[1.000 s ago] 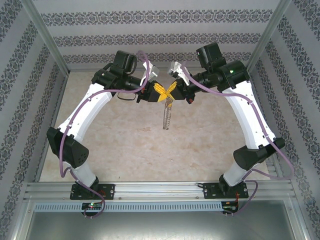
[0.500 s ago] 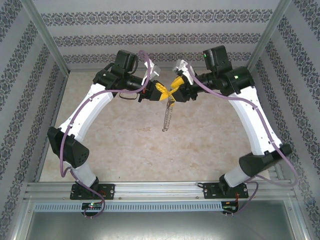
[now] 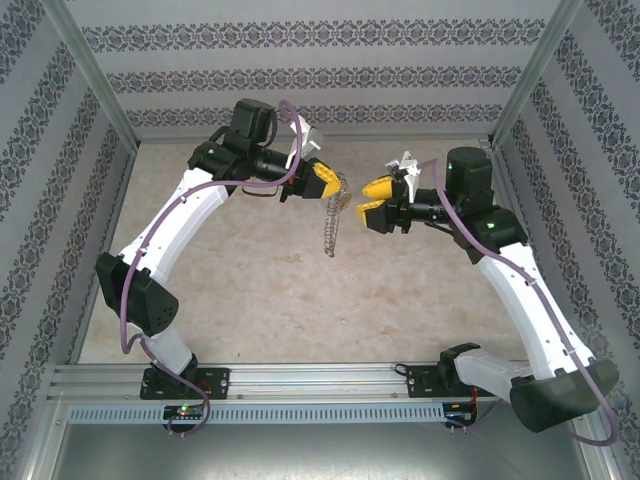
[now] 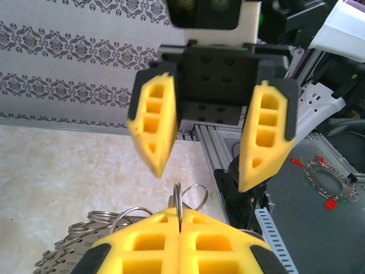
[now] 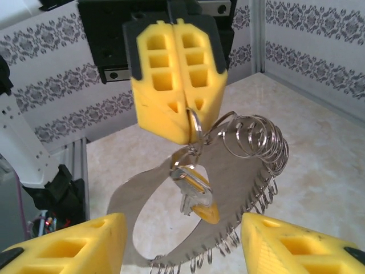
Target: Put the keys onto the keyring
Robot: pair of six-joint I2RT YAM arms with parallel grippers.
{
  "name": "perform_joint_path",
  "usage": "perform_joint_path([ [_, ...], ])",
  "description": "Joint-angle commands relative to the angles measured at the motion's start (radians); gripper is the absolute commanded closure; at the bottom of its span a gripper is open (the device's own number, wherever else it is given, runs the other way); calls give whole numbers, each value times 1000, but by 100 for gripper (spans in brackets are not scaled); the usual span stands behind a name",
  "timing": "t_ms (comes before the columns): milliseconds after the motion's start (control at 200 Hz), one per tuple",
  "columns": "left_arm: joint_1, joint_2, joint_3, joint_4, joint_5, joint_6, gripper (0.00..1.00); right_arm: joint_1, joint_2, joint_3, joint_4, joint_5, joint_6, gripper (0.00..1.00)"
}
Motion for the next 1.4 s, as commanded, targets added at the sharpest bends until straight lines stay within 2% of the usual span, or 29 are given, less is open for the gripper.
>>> perform_joint_path([
  [0,-9,-38,-3,48,32,-14,100,20,16,-23,151,-62,72,44],
  [340,-8,-43,-7,57,50,-19,100,67,97,-4,204,-37,80,44],
  [380,-8,-43,-9,61,50,-20,100,68,101,-7,206,-36,82,47],
  [605,-8,-52,-16,64,43,-19,100,59,85,-44,193,-36,74,80],
  [789,-8,-58,-27,90,38,-33,100,60,73,-65,168,-28,65,100],
  [1069,-8,-62,-44,134,33,-64,100,115,91,-50,126,7,38,100],
  [1254,-9,-66,-55,150,23,-75,100,201,94,-9,38,183,-37,99],
  [1294,-8,-66,-57,151,23,-75,100,212,94,-3,19,198,-53,88],
  [1319,-9,-66,-56,151,22,-75,100,214,94,-2,9,209,-58,75],
  [1354,-8,-66,-56,151,22,-75,100,213,88,-5,0,230,-61,61],
  [1399,-9,-67,-57,151,21,-75,100,202,72,-13,-9,242,-66,54],
])
